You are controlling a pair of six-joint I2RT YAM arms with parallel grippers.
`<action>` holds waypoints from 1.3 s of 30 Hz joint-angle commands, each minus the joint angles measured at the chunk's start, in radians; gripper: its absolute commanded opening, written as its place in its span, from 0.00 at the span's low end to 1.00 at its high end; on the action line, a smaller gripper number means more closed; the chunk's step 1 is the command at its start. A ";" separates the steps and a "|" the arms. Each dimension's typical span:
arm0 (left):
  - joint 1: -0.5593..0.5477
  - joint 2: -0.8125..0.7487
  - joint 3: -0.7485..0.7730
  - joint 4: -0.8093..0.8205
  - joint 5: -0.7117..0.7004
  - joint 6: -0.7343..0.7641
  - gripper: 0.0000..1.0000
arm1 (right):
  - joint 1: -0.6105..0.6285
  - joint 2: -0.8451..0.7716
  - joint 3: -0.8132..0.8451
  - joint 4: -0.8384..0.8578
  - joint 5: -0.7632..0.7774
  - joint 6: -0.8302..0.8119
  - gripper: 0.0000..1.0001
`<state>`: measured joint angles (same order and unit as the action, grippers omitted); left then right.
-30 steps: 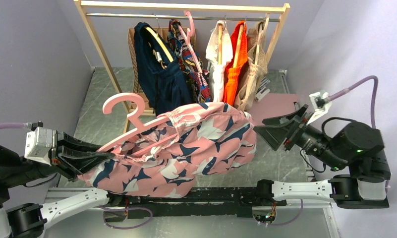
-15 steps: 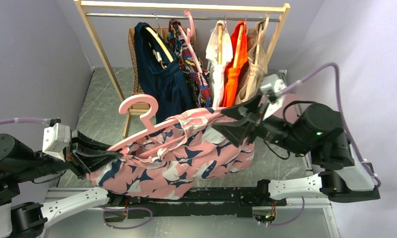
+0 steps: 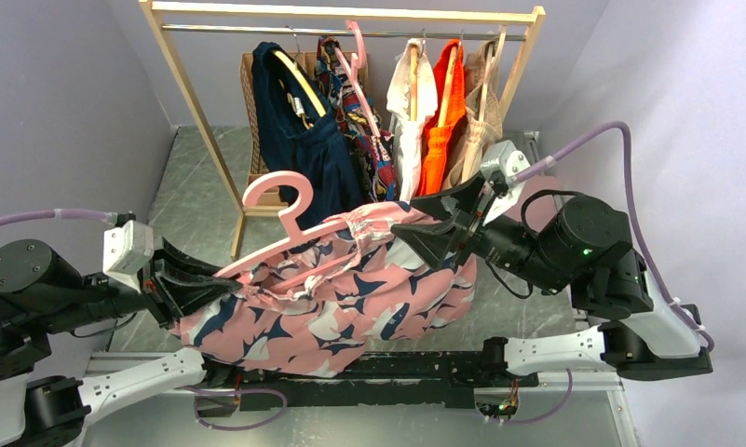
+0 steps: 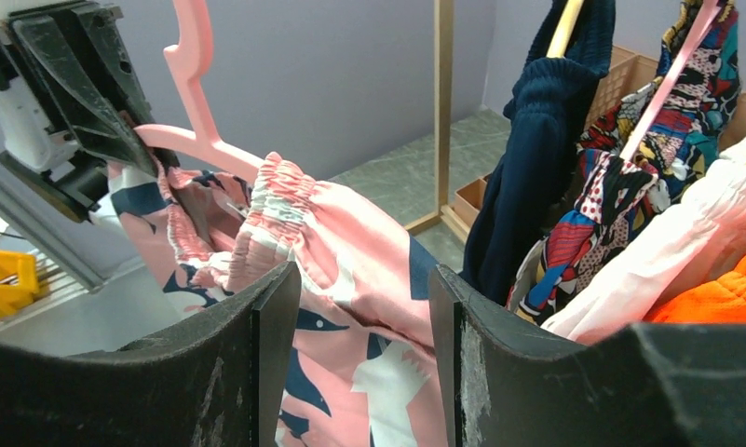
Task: Place the shorts on the hanger
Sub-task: Hang the shorts on the hanger.
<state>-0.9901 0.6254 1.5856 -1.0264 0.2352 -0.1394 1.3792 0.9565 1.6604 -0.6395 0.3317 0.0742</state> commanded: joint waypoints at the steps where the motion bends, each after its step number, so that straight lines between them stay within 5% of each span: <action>1: 0.004 0.016 0.029 0.047 -0.015 -0.014 0.07 | 0.000 0.007 -0.014 0.021 0.053 -0.031 0.56; 11: 0.004 0.029 0.024 0.041 0.002 -0.013 0.07 | 0.000 0.034 -0.023 0.003 0.108 -0.078 0.54; 15: 0.003 0.028 0.017 0.050 0.012 -0.008 0.07 | 0.000 0.038 -0.027 0.007 0.115 -0.085 0.40; 22: 0.004 0.021 0.007 0.050 0.020 0.000 0.07 | -0.001 0.024 -0.028 0.013 0.125 -0.083 0.00; 39: 0.004 0.004 -0.005 0.066 0.106 0.027 0.07 | 0.000 0.003 0.015 -0.210 0.386 0.072 0.00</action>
<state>-0.9901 0.6476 1.5768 -1.0367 0.2829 -0.1280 1.3811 0.9592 1.6341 -0.7204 0.6067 0.0826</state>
